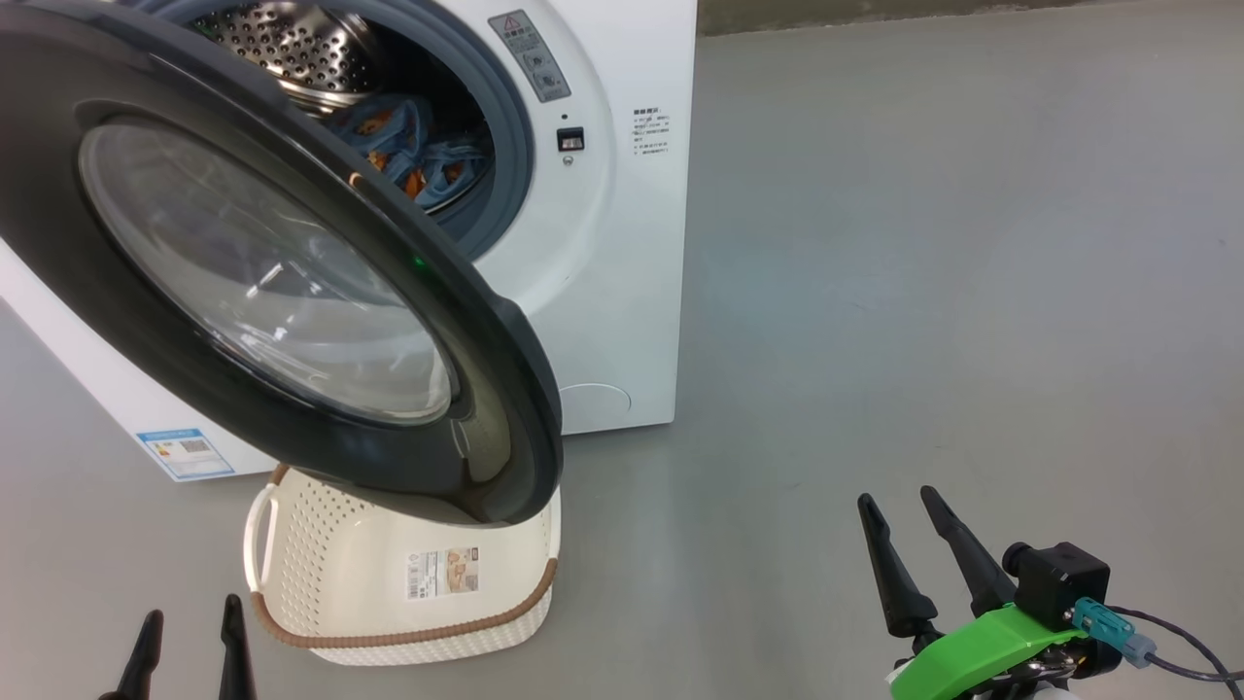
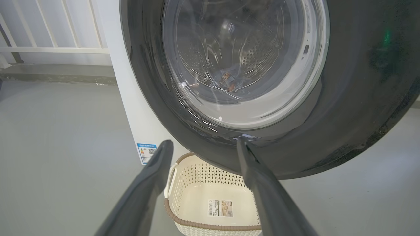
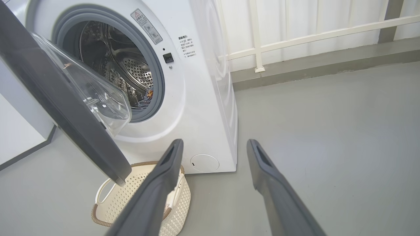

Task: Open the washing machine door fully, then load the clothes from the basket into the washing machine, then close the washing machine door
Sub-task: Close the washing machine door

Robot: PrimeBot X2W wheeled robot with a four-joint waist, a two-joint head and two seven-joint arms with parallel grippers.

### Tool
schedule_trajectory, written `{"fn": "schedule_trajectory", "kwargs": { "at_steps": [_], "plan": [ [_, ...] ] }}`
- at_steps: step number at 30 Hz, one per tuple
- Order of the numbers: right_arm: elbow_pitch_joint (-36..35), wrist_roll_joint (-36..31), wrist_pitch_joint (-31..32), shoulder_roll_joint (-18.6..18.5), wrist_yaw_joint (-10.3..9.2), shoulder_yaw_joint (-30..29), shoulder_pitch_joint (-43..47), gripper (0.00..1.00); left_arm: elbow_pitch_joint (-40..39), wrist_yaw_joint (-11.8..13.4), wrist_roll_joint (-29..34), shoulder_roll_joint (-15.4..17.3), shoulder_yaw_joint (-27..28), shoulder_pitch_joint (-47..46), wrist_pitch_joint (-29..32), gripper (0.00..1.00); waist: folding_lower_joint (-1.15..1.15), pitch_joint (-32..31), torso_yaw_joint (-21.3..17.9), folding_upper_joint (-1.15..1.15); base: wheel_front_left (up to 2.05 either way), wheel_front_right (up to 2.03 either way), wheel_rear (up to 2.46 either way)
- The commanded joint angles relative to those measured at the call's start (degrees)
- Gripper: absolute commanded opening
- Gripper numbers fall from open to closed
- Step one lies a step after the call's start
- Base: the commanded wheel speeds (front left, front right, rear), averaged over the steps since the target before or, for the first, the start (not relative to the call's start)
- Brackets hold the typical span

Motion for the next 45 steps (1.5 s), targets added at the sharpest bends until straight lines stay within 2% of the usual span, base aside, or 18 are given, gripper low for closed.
{"fn": "schedule_trajectory", "kwargs": {
  "at_steps": [1, 24, 25, 26, 27, 32, 35, 40, 45],
  "plan": [
    [-1.3, -0.3, -0.7, 0.2, 0.09, 1.1, -1.1, 1.0, -1.0, 0.2, 0.4, 0.9, 2.1, -2.7, -0.5, 1.0, 0.0, 0.0, 0.0, 0.0, 0.0, 0.0, 0.0],
    [-1.5, -0.6, -0.7, 0.2, 0.09, 1.0, -1.1, 1.0, -1.7, -0.3, 1.4, 0.1, 2.2, -2.3, -0.5, 1.0, 0.0, 0.2, 0.2, 0.0, 0.0, 0.0, 0.0],
    [-1.5, -0.6, -0.7, 0.2, 0.09, 1.0, -1.1, 0.48, -1.6, -0.3, 1.4, 0.1, 2.2, -2.3, -0.5, 1.0, 0.0, 0.2, 0.2, 0.0, 0.0, 0.0, 0.0],
    [-1.5, -0.7, -0.7, 0.2, 0.09, 1.1, -1.2, 0.11, -1.6, -0.3, 1.4, 0.1, 2.2, -2.3, -0.5, 1.0, 0.0, 0.2, 0.3, 0.0, 0.0, 0.0, 0.0],
    [-1.6, -0.9, -0.7, 0.2, 0.09, 1.2, -1.2, 0.0, -1.6, -0.4, 1.4, 0.1, 2.2, -2.3, -0.5, 1.0, 0.0, 0.3, 0.3, 0.0, 0.0, 0.0, 0.0],
    [-2.7, -0.9, -0.7, 0.2, 0.09, 1.0, -1.2, 0.0, -1.6, -0.4, 1.4, 0.0, 2.3, -2.3, -0.5, 1.0, 0.0, 0.4, 0.4, 0.0, 0.0, 0.0, 0.0],
    [-5.7, -0.7, -0.7, 0.2, 0.09, 0.3, -1.4, 0.0, -1.7, -0.4, 1.4, -0.1, 2.4, -2.4, -0.5, 1.0, 0.0, 0.4, 0.4, 0.0, 0.0, 0.0, 0.0],
    [-14.7, -0.4, -0.7, 0.2, 0.09, 0.0, -1.8, 0.0, -1.9, -0.4, 1.3, -0.2, 2.4, -2.6, -0.5, 1.0, 0.0, 0.7, 0.4, 0.0, 0.0, 0.0, 0.0],
    [-26.2, -0.8, -0.7, 0.2, 0.09, 2.6, -1.6, 0.0, -2.4, -0.4, 1.1, -0.2, 1.9, -3.0, -0.5, 1.0, 0.0, 1.0, 0.8, 0.0, 0.0, 0.0, 0.0]
  ]
}}
